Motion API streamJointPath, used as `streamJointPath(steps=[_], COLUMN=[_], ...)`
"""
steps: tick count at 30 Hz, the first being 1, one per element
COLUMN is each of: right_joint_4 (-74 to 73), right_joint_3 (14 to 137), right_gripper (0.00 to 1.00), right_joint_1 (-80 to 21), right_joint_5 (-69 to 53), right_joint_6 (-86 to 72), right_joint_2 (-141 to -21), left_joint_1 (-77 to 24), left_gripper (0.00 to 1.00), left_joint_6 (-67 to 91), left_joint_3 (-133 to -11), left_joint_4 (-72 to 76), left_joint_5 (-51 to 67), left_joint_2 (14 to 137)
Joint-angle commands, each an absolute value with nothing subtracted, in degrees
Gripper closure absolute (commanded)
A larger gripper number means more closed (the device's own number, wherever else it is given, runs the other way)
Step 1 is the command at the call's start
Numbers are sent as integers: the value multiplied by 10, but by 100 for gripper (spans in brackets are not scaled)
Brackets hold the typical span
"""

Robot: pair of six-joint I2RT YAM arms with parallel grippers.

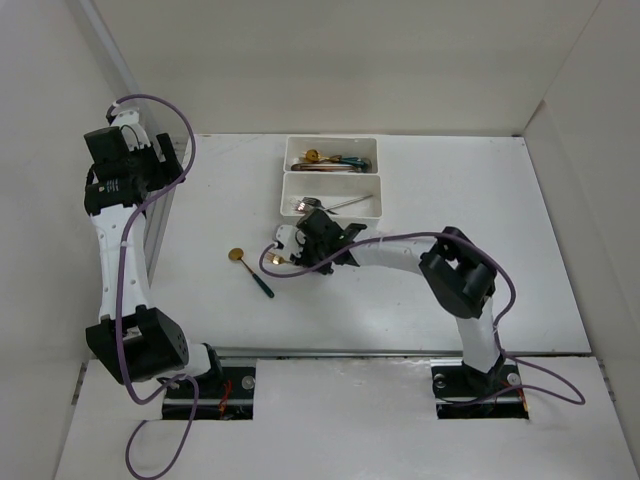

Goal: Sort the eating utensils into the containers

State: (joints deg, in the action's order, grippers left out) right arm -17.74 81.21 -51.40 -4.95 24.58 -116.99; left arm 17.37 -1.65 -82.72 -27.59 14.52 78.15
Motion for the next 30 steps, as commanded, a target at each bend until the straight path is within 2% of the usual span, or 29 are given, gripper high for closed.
streamJointPath(steps=[1, 9, 10, 14, 19, 24, 30], right_joint_4=[-175, -175, -163, -143, -122, -103, -91], right_joint_3=[803, 838, 838, 838, 862, 875, 875], right_gripper=[100, 100, 100, 100, 100, 100, 100], right_joint_1=[-522, -522, -522, -522, -462, -399, -359], right_joint_5=[-88, -76, -61, -5, 43, 43, 10], right_joint_6=[266, 302, 330, 376, 447, 524, 537], right_joint_2=[-1115, -1032, -991, -962, -967, -998, -1037], left_joint_1=[176, 176, 176, 176, 176, 176, 176], left_gripper=[21, 21, 21, 21, 21, 21, 21], left_joint_6=[-16, -16, -16, -16, -16, -16, -16], left_joint_3=[-830, -831, -836, -836, -841, -841, -841], left_joint_4=[-256, -256, -256, -256, -256, -261, -261], left_joint_5=[146, 151, 151, 151, 151, 151, 151], left_joint_2=[774, 774, 774, 774, 768, 763, 763])
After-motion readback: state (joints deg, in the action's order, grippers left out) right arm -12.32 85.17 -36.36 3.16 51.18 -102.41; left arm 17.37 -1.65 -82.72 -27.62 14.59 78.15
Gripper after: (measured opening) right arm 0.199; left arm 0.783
